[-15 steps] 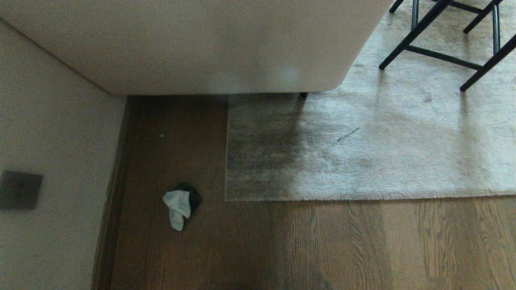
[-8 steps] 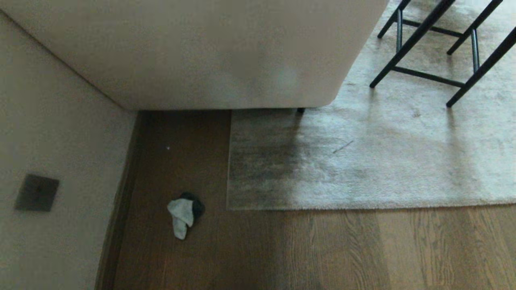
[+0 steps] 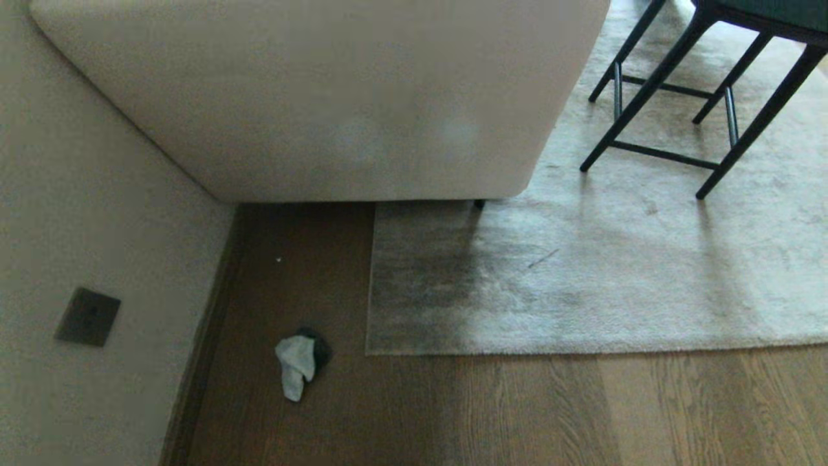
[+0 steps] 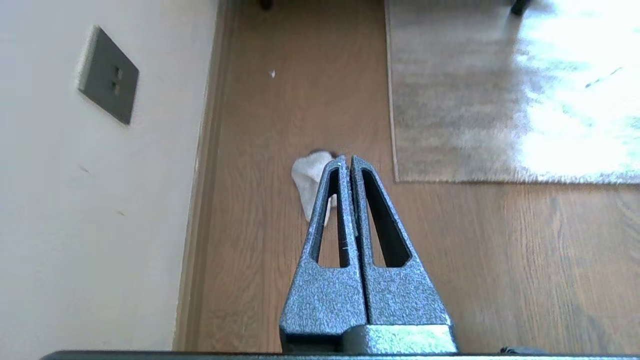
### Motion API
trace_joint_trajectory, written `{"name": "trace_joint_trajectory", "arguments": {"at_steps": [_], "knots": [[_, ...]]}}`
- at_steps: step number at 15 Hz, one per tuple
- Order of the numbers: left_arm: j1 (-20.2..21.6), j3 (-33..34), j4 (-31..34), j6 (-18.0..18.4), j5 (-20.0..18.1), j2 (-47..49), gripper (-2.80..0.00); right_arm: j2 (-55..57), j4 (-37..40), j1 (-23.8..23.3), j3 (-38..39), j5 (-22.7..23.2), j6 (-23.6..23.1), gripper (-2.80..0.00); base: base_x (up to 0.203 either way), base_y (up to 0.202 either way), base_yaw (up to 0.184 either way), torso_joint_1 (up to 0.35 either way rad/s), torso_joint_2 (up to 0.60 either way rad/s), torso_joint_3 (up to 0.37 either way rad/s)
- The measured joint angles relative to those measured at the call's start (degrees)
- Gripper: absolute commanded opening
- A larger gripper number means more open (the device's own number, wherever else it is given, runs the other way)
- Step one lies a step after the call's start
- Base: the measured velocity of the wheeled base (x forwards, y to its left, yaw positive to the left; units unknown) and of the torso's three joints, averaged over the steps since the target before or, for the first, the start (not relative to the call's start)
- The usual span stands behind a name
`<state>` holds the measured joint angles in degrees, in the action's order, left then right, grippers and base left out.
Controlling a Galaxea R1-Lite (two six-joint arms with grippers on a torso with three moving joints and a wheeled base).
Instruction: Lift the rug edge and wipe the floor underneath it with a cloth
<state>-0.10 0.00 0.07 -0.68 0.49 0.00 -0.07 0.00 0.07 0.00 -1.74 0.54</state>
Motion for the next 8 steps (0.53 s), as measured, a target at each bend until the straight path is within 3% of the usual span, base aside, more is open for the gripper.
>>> {"name": "trace_joint_trajectory", "arguments": {"at_steps": [8], "knots": [[0.0,0.0,0.0,0.0,0.0,0.0,-2.8,0.0,0.0,0.0,0.0,0.0,0.0,-2.8,0.0,0.0,0.0,0.002,0.0,0.2]]}}
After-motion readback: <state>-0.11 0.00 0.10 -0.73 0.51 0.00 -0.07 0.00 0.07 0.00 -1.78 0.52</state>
